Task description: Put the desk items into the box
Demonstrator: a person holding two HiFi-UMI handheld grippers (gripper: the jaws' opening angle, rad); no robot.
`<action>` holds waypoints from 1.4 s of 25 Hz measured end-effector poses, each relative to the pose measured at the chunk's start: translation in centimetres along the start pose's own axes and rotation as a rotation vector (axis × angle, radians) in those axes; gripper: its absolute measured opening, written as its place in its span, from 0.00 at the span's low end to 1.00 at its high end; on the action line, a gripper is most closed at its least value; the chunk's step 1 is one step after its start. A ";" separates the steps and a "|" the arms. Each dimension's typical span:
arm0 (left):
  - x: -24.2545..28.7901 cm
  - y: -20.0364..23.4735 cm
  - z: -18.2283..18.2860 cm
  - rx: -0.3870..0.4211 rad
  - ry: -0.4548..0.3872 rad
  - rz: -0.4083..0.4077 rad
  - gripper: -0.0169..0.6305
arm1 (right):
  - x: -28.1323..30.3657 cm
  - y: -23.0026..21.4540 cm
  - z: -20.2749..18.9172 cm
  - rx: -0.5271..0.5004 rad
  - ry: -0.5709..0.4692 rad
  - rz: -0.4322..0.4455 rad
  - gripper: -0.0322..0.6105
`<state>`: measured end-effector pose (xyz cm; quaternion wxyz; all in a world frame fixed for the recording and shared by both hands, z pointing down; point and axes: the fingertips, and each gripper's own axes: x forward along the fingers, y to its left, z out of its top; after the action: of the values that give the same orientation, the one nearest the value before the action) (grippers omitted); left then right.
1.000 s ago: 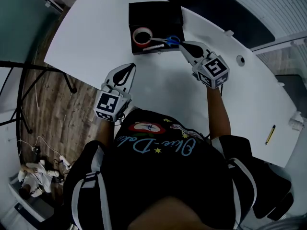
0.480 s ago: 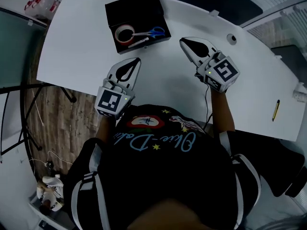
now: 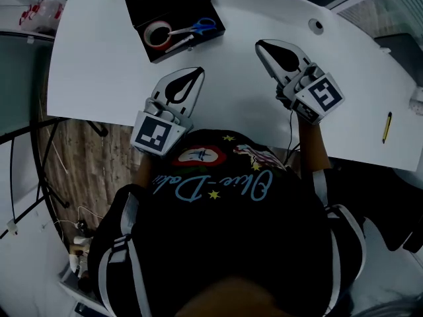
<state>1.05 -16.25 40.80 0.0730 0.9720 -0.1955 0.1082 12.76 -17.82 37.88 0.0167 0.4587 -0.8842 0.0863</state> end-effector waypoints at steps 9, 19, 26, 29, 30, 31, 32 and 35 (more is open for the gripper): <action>0.0 -1.7 0.1 0.012 0.005 -0.024 0.02 | -1.6 0.3 0.3 0.013 -0.033 -0.024 0.07; -0.2 -2.5 -0.1 0.015 0.028 -0.056 0.02 | -2.5 1.5 0.4 0.018 -0.022 -0.023 0.07; 0.2 -3.2 -1.3 0.005 0.059 -0.098 0.02 | -3.2 2.9 -1.2 -0.032 0.075 0.008 0.07; 0.3 -3.2 -1.1 0.029 0.055 -0.107 0.02 | -3.5 2.9 -1.2 -0.029 0.081 0.013 0.07; 0.3 -3.3 -1.0 0.034 0.053 -0.111 0.02 | -3.7 3.0 -1.1 -0.030 0.086 0.010 0.07; 0.3 -3.4 -0.9 0.040 0.054 -0.117 0.02 | -4.0 3.0 -1.0 -0.031 0.089 0.006 0.07; 0.2 -3.4 -0.8 0.045 0.055 -0.122 0.02 | -4.2 3.1 -0.7 -0.029 0.088 0.001 0.07; 0.4 -3.5 -0.4 0.056 0.054 -0.128 0.02 | -4.4 3.1 0.0 -0.026 0.070 -0.002 0.07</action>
<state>2.70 -13.16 40.99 0.0576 0.9809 -0.1280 0.1348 12.80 -12.50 36.98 0.0537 0.4560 -0.8837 0.0908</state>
